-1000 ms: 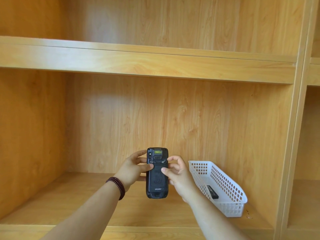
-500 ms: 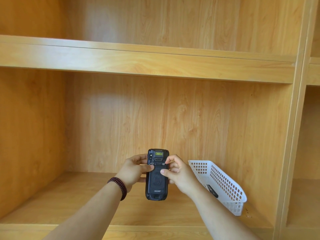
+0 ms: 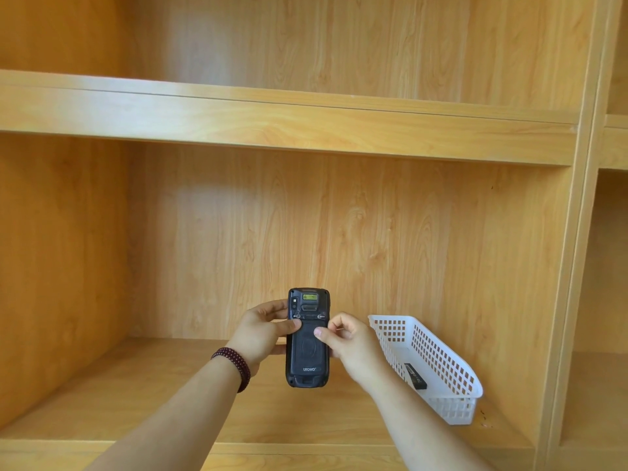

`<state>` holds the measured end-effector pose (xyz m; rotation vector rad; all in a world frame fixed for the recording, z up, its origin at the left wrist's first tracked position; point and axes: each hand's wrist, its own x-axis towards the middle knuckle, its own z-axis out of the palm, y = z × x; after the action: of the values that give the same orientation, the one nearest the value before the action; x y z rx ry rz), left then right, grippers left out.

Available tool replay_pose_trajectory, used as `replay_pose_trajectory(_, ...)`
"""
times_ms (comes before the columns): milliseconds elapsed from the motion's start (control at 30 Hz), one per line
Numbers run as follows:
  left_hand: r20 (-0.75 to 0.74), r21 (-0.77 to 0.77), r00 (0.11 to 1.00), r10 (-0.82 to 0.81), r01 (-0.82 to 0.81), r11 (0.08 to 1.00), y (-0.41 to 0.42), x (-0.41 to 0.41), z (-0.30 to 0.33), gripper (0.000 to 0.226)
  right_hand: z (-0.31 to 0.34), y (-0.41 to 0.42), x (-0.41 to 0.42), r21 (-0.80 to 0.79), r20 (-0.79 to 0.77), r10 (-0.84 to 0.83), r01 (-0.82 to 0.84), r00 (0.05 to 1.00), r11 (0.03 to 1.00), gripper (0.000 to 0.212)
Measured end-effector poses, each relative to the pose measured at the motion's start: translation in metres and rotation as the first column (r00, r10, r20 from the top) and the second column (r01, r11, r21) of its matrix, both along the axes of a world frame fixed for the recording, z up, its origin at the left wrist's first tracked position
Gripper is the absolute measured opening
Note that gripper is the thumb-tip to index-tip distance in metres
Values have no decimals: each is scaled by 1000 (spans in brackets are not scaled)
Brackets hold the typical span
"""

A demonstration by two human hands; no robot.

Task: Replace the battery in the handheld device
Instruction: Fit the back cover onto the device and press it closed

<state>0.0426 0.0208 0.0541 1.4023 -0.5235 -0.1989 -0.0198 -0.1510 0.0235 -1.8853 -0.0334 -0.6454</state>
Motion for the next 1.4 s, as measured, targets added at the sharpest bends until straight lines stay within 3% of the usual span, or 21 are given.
replay_pose_trajectory(100,17,12,1000,-2,2,1000,0,0,2,32,4,1,-3,2,50,8,-8,999,1000,19)
replay_pose_trajectory(500,-5,-10,1000,9,-9,1000,-5,0,-6,33,0,3,-4,12,-8,-19,19,1000,1000,21)
replay_pose_trajectory(567,-6,-4,1000,-1,1,1000,-3,0,-5,34,0,5,-6,125,4,0,-1,1000,992,22)
replay_pose_trajectory(667,4,14,1000,-31,30,999,0,2,-3,36,4,4,-7,388,-49,155,-124,987,913,40)
replay_pose_trajectory(700,4,11,999,-42,42,999,1,1,-3,35,7,4,-8,416,-67,204,-159,977,895,37)
replay_pose_trajectory(900,-4,-33,996,-89,88,996,-2,-3,1,36,16,12,-7,454,-76,231,-173,970,874,20)
replay_pose_trajectory(1067,22,60,999,-45,43,997,-7,-8,7,28,16,13,-4,459,-45,218,-174,975,871,20)
replay_pose_trajectory(1400,20,21,1000,-10,10,1000,-10,-10,5,23,14,14,-7,462,-29,221,-183,975,868,21)
